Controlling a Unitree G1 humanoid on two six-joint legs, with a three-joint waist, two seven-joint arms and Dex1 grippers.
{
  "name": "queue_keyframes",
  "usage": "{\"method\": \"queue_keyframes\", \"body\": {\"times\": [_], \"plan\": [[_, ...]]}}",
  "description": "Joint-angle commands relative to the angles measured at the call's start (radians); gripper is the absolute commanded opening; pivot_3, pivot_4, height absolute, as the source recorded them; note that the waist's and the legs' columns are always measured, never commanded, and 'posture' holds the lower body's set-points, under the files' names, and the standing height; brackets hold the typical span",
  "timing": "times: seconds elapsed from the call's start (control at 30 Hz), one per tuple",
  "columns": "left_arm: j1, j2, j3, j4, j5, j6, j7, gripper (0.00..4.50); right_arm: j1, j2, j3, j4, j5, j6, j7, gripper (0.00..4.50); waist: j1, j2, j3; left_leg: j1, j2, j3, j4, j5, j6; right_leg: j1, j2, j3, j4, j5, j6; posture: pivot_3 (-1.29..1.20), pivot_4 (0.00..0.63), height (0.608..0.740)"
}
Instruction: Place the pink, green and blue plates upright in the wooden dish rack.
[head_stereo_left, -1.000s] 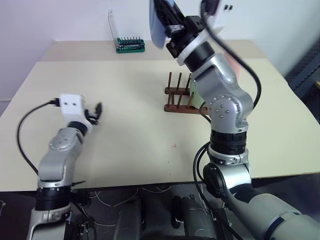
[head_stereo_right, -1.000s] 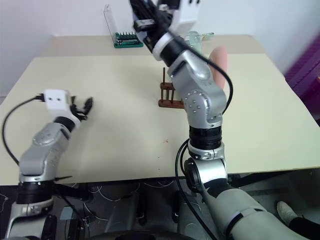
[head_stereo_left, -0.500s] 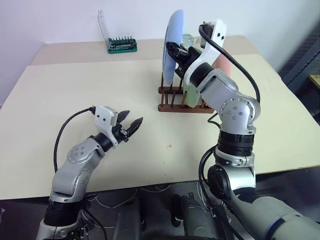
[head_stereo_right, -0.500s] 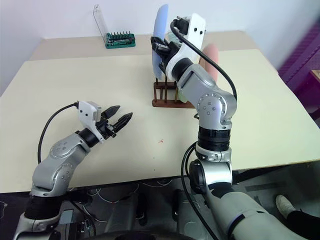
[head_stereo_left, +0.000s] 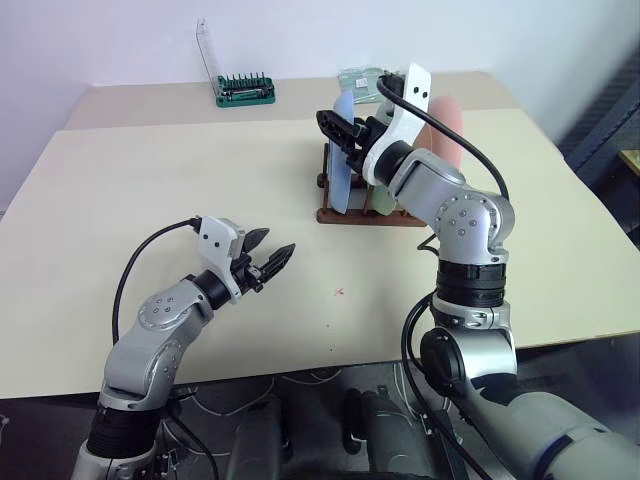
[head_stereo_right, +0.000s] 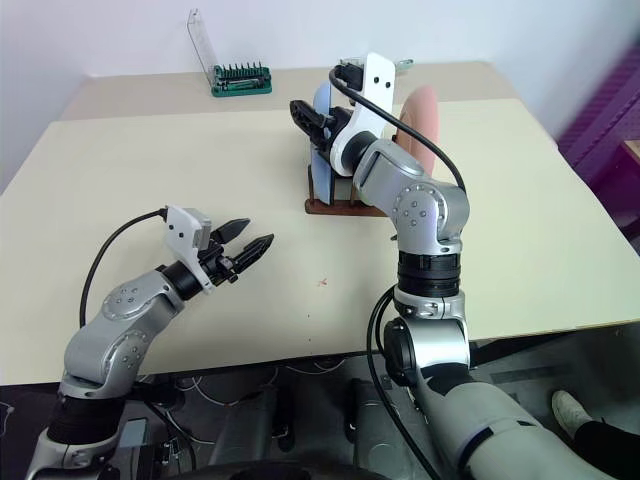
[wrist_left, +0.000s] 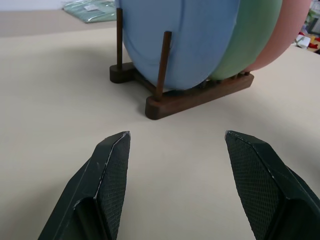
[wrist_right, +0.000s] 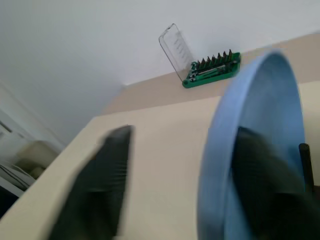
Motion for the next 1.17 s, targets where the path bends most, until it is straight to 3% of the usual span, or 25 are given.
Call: {"method": "queue_keyframes", "body": {"times": [0.03,0.27,0.43,0.57,0.7,0.87,1.17], "plan": [[0.004,-0.007,0.003,-0.047,-0.009,-0.002,-0.003,3.11,-0.039,-0.073,0.100,-0.095,-0.094,-0.106,0.087,4.07,0.000,0.000,0.000,0.000,0.000,0.000,0.000,0.000,0.000,0.000,0.000,0.000,0.000,0.000,0.000,0.00,0.150,0.730],[-0.007,-0.029,-0.017,-0.043,0.008,-0.003,0.012,3.11,-0.009,-0.301,0.274,-0.195,-0.326,-0.337,0.282,4.07,0.001,0.000,0.000,0.000,-0.001,0.000,0.000,0.000,0.000,0.000,0.000,0.000,0.000,-0.002,0.003,0.00,0.150,0.730],[0.000,-0.016,0.008,-0.026,0.009,-0.013,0.001,3.11,0.128,-0.471,0.108,-0.306,-0.188,-0.311,0.472,4.07,0.006,0.000,0.000,0.000,0.000,-0.002,0.000,0.000,0.000,0.001,-0.001,0.000,-0.001,-0.003,0.003,0.00,0.150,0.730],[0.005,0.007,0.021,0.036,0.073,-0.059,0.010,3.11,0.352,-0.647,-0.151,-0.301,-0.033,-0.272,0.654,4.07,0.028,0.000,0.001,0.000,-0.001,-0.001,0.000,-0.001,0.001,0.002,-0.001,0.000,-0.003,-0.005,0.001,0.00,0.150,0.730],[0.007,0.014,0.045,0.107,0.127,-0.111,0.035,3.11,0.581,-0.751,-0.251,-0.246,-0.025,-0.323,0.797,4.07,0.024,0.002,0.001,0.001,-0.001,-0.002,0.000,-0.001,0.001,0.003,-0.002,0.000,-0.004,-0.005,0.000,0.00,0.150,0.730],[0.025,0.051,0.082,0.166,0.175,-0.150,0.032,3.11,0.720,-0.737,-0.217,-0.185,-0.129,-0.436,0.789,4.07,0.016,0.003,0.001,0.002,-0.001,-0.003,0.000,-0.001,0.000,0.002,0.000,0.000,-0.004,-0.005,0.000,0.00,0.150,0.730],[0.034,0.023,0.059,0.176,0.242,-0.161,0.081,3.11,0.735,-0.651,-0.099,-0.078,-0.269,-0.616,0.735,4.07,0.027,0.003,0.002,0.001,-0.001,-0.003,0.000,-0.001,0.001,0.002,-0.002,0.000,-0.004,-0.005,0.000,0.00,0.150,0.730]]}}
